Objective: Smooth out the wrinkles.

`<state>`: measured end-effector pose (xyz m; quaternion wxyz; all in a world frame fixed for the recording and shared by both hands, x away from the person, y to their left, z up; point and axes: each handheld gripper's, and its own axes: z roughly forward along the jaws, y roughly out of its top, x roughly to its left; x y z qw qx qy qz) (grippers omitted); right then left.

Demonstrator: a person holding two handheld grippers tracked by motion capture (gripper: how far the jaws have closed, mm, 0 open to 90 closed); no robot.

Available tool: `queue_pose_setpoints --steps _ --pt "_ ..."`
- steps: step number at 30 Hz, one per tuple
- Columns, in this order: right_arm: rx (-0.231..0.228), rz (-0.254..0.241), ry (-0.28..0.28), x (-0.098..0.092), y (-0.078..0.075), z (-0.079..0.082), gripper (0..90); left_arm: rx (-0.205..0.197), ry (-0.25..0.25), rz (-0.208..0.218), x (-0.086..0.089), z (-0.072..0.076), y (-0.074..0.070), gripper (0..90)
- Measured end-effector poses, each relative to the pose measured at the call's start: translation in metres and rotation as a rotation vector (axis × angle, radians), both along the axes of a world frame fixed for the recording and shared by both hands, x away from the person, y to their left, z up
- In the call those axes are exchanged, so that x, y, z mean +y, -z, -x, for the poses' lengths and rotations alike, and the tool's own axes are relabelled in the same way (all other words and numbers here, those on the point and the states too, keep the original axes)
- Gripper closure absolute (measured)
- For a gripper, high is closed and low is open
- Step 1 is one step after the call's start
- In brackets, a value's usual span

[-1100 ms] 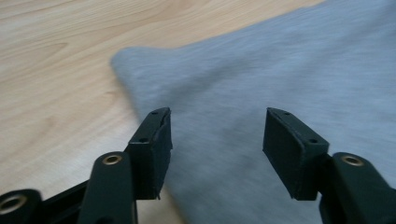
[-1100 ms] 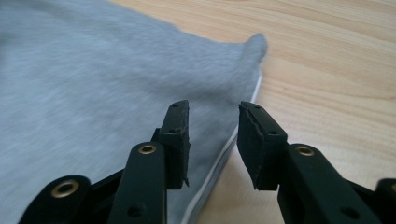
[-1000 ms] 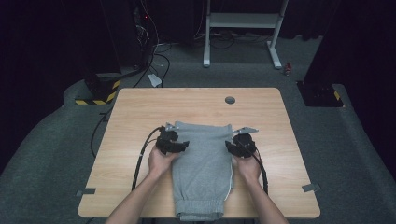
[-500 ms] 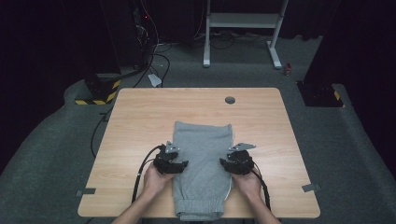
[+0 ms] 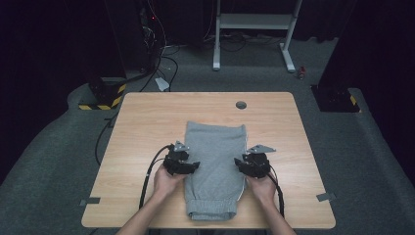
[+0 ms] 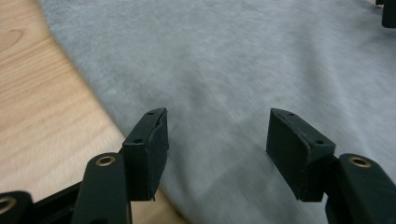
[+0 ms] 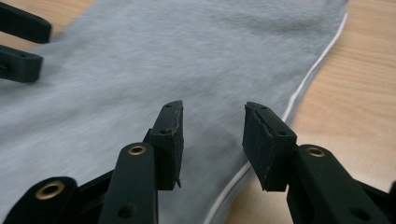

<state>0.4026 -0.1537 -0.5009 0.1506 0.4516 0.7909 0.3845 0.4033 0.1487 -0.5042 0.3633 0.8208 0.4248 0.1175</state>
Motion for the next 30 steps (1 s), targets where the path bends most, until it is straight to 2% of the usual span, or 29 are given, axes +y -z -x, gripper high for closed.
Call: queue_pose_setpoints --steps 4,6,8,9,11,12,13,15,18,21,22,24,26,28,30 --pt "0.021 -0.005 -0.049 0.001 -0.003 0.022 57.2 -0.011 0.033 0.015 0.002 0.024 -0.003 38.5" --pt "0.037 -0.024 -0.068 0.001 -0.003 0.033 56.9 -0.008 0.045 0.015 0.003 0.035 -0.001 38.4" --pt "0.038 -0.014 -0.091 0.003 -0.001 0.041 56.4 -0.002 0.057 0.016 0.003 0.045 0.003 38.5" --pt "0.044 -0.006 -0.095 0.003 0.001 0.044 56.3 -0.001 0.064 0.003 0.002 0.049 0.006 38.8" --pt "0.053 0.033 -0.098 0.004 0.005 0.048 55.9 -0.025 0.075 -0.049 0.001 0.054 0.011 39.4" --pt "0.051 0.054 -0.098 0.004 0.008 0.048 55.8 -0.046 0.074 -0.050 0.002 0.057 0.013 39.7" --pt "0.052 0.066 -0.095 0.002 0.010 0.048 55.5 -0.049 0.066 -0.045 0.003 0.058 0.013 39.9" --pt "0.050 0.050 -0.095 -0.003 0.013 0.049 55.5 -0.059 0.068 -0.057 0.003 0.060 0.014 40.2" --pt "0.048 0.058 -0.093 -0.005 0.012 0.051 55.1 -0.061 0.070 -0.063 0.003 0.065 0.014 40.1" --pt "0.052 0.062 -0.100 -0.007 0.011 0.052 54.0 -0.041 0.072 -0.046 0.004 0.065 0.012 39.9" --pt "0.053 0.055 -0.096 -0.007 0.011 0.053 53.5 -0.021 0.073 -0.032 0.004 0.062 0.011 39.9" --pt "0.020 0.048 -0.082 -0.011 0.008 0.053 53.5 0.016 0.068 0.006 0.005 0.055 0.009 39.9" --pt "-0.014 -0.014 -0.040 -0.021 0.004 0.049 53.2 0.011 0.044 0.027 0.008 0.047 0.006 39.5" --pt "-0.012 -0.078 0.006 -0.030 0.002 0.042 51.3 0.016 0.016 0.033 0.011 0.038 0.004 38.7" --pt "0.003 -0.087 0.034 -0.033 0.002 0.034 49.0 0.025 -0.010 0.036 0.014 0.027 0.001 38.6"
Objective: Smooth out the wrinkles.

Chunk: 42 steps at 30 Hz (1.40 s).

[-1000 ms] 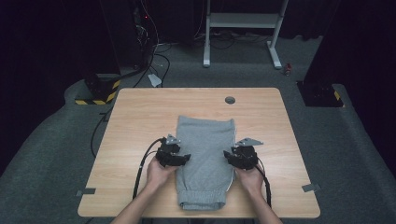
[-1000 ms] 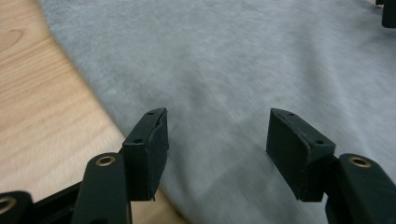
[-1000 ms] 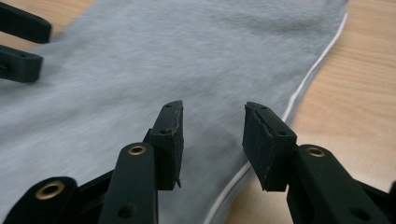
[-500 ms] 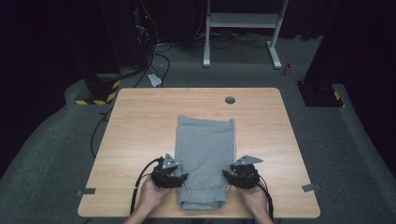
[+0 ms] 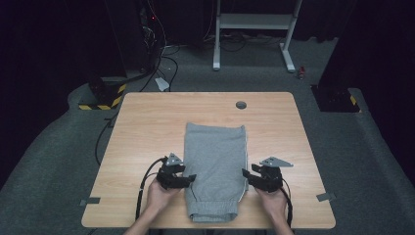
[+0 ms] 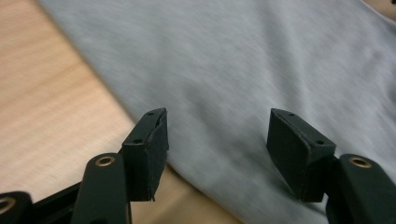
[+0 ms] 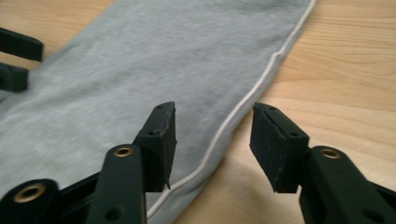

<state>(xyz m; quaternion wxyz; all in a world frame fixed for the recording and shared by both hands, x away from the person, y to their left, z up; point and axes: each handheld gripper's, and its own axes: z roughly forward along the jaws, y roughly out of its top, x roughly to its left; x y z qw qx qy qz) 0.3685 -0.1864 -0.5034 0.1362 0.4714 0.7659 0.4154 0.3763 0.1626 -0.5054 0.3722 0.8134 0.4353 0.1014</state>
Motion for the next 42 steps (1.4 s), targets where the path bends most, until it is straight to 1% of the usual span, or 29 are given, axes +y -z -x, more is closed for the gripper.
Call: queue_pose_setpoints --steps 1,2,3,5,8,9,10,11,13,14,16,18,19,21,23,24,25,26,27,29,31,32,34,35,36,38,39,41,42 --pt "0.003 0.008 0.005 0.000 0.000 -0.004 48.4 0.009 -0.015 -0.009 0.001 -0.006 -0.001 38.7" --pt "0.012 0.005 0.010 0.001 0.000 -0.007 47.7 0.027 -0.039 -0.004 0.002 -0.011 -0.002 39.2" --pt "0.010 -0.003 0.017 0.001 0.001 -0.010 47.8 0.037 -0.053 0.003 0.004 -0.016 -0.003 38.9" --pt "0.034 -0.011 0.027 0.002 -0.001 -0.017 46.5 0.042 -0.074 0.018 0.006 -0.026 -0.004 40.5" --pt "0.057 -0.020 0.064 0.005 -0.004 -0.030 43.7 0.038 -0.094 0.000 0.006 -0.037 -0.005 39.0" --pt "0.055 -0.017 0.069 0.006 -0.005 -0.033 43.6 0.041 -0.107 -0.002 0.006 -0.041 -0.006 37.2" --pt "0.063 -0.014 0.079 0.007 -0.006 -0.037 43.5 0.051 -0.108 -0.003 0.006 -0.045 -0.006 35.9" --pt "0.066 -0.009 0.084 0.008 -0.006 -0.041 43.6 0.044 -0.115 -0.007 0.005 -0.050 -0.006 35.5" --pt "0.078 0.009 0.097 0.011 -0.006 -0.048 43.9 0.032 -0.132 0.006 0.004 -0.054 -0.006 35.5" --pt "0.086 0.016 0.105 0.013 -0.006 -0.051 44.0 0.038 -0.132 -0.005 0.002 -0.058 -0.006 34.6" --pt "0.090 0.021 0.122 0.014 -0.005 -0.057 44.0 0.033 -0.142 -0.024 -0.001 -0.063 -0.005 33.5" --pt "0.094 0.034 0.137 0.016 -0.004 -0.062 43.8 0.020 -0.156 -0.021 -0.003 -0.067 -0.004 33.6" --pt "0.094 0.043 0.147 0.018 -0.003 -0.065 43.8 0.029 -0.164 -0.020 -0.003 -0.070 -0.003 33.7" --pt "0.100 0.064 0.165 0.020 -0.001 -0.072 43.9 0.045 -0.174 -0.039 -0.005 -0.077 0.000 32.0" --pt "0.119 0.087 0.187 0.025 0.000 -0.077 42.5 0.050 -0.190 -0.045 -0.007 -0.083 0.001 30.6" --pt "0.117 0.104 0.188 0.028 0.000 -0.079 42.3 0.045 -0.193 -0.040 -0.007 -0.084 0.002 30.4" --pt "0.110 0.109 0.193 0.030 0.000 -0.081 42.3 0.041 -0.203 -0.030 -0.007 -0.085 0.002 30.6" --pt "0.106 0.112 0.191 0.032 0.000 -0.083 41.9 0.036 -0.203 -0.036 -0.008 -0.086 0.003 30.7" --pt "0.113 0.110 0.195 0.034 0.000 -0.084 41.6 0.040 -0.208 -0.036 -0.009 -0.086 0.005 30.7" --pt "0.117 0.113 0.204 0.037 0.000 -0.088 40.9 0.024 -0.199 -0.059 -0.010 -0.087 0.007 30.8" --pt "0.124 0.119 0.208 0.041 0.001 -0.092 40.3 0.019 -0.202 -0.055 -0.010 -0.087 0.007 31.6" --pt "0.118 0.125 0.205 0.042 0.002 -0.093 40.3 0.014 -0.204 -0.057 -0.010 -0.088 0.008 32.3" --pt "0.124 0.153 0.203 0.046 0.004 -0.095 39.9 0.009 -0.207 -0.055 -0.010 -0.088 0.008 32.7" --pt "0.135 0.174 0.199 0.048 0.007 -0.096 39.0 0.003 -0.204 -0.064 -0.012 -0.088 0.009 32.7" --pt "0.117 0.197 0.195 0.050 0.008 -0.096 39.1 -0.010 -0.203 -0.080 -0.014 -0.087 0.009 32.8" --pt "0.108 0.233 0.188 0.054 0.008 -0.096 40.3 -0.024 -0.196 -0.109 -0.020 -0.086 0.010 33.1" --pt "0.108 0.239 0.187 0.055 0.008 -0.095 41.3 -0.042 -0.187 -0.132 -0.025 -0.085 0.010 34.4" --pt "0.108 0.246 0.182 0.056 0.007 -0.095 43.1 -0.046 -0.174 -0.130 -0.028 -0.085 0.010 39.0" --pt "0.103 0.249 0.169 0.056 0.007 -0.096 46.2 -0.049 -0.173 -0.128 -0.029 -0.085 0.010 41.0"
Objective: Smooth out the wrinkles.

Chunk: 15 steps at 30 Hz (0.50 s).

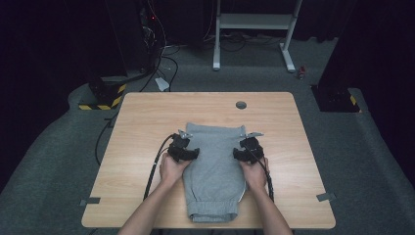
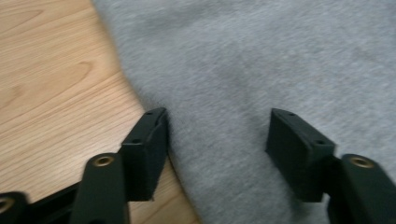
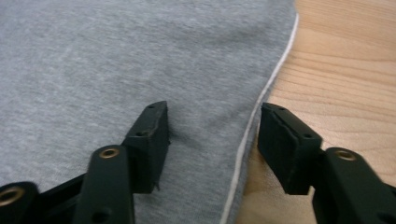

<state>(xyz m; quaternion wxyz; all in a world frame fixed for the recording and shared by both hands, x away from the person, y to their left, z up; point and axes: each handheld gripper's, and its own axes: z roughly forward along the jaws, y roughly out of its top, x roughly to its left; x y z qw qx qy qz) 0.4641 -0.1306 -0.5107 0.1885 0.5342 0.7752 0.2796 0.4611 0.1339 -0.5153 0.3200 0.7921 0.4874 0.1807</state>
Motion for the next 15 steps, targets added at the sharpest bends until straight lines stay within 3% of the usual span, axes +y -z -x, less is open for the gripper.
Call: queue_pose_setpoints --steps 8,15 --pt "0.000 0.009 -0.089 0.0046 -0.0020 0.0033 72.4 0.012 0.026 0.008 0.0020 0.0017 -0.0021 58.8" --pt "0.033 0.008 -0.114 0.0044 -0.0046 0.0010 78.3 0.053 0.041 0.070 0.0078 0.0000 -0.0027 78.3"
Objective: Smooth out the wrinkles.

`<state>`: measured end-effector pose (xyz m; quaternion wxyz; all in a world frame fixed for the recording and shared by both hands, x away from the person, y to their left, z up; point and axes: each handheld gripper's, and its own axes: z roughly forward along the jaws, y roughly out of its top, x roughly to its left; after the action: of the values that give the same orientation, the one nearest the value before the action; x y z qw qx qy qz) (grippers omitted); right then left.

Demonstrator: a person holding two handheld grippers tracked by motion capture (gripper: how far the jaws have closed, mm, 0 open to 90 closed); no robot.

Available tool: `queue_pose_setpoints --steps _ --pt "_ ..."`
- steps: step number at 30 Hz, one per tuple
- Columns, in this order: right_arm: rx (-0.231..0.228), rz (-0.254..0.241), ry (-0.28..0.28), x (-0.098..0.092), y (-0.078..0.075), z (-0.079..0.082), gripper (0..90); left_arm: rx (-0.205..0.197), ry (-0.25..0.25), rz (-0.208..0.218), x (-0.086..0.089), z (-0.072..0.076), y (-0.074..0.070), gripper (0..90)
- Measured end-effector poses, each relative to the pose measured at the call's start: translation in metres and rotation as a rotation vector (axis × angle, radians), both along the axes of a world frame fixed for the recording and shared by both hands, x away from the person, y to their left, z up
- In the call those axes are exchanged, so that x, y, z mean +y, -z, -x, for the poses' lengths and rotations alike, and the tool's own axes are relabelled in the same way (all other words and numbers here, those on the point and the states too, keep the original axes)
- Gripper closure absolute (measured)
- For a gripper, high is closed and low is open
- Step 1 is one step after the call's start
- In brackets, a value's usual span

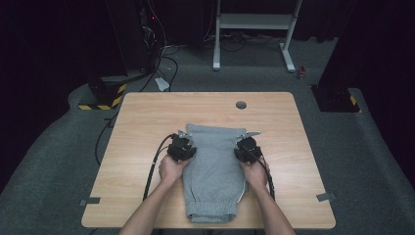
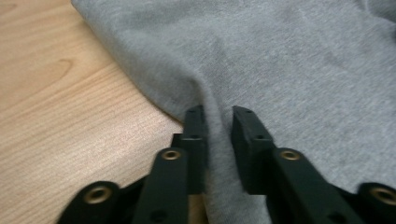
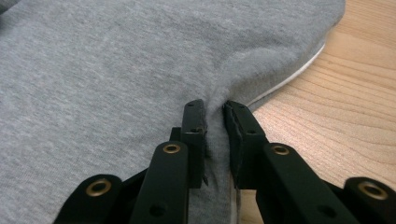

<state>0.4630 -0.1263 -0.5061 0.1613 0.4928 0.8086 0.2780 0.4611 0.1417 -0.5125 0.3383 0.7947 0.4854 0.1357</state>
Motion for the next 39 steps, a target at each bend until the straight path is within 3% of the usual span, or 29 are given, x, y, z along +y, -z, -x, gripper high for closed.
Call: queue_pose_setpoints --steps 5,10,15,21,30,35,39 --pt "0.005 0.004 -0.004 0.001 -0.001 0.000 79.7 0.008 0.009 0.024 0.002 -0.001 0.001 81.5" --pt "0.031 -0.023 -0.008 -0.003 -0.002 -0.005 81.0 0.053 0.009 0.105 0.011 -0.005 0.002 82.4" --pt "0.048 -0.060 -0.003 -0.008 -0.005 -0.006 81.8 0.069 0.003 0.148 0.015 -0.007 0.001 82.8" --pt "0.030 -0.105 -0.010 -0.013 -0.014 -0.002 82.0 0.023 0.037 0.129 0.017 -0.001 -0.010 83.0" --pt "0.006 -0.150 -0.029 -0.017 -0.027 0.004 82.1 0.012 0.052 0.178 0.024 0.004 -0.022 83.3" --pt "-0.024 -0.147 -0.061 -0.016 -0.043 0.008 82.2 0.009 0.067 0.175 0.027 0.007 -0.032 83.3" --pt "-0.046 -0.142 -0.079 -0.015 -0.056 0.012 82.2 -0.015 0.083 0.191 0.028 0.008 -0.049 83.4"
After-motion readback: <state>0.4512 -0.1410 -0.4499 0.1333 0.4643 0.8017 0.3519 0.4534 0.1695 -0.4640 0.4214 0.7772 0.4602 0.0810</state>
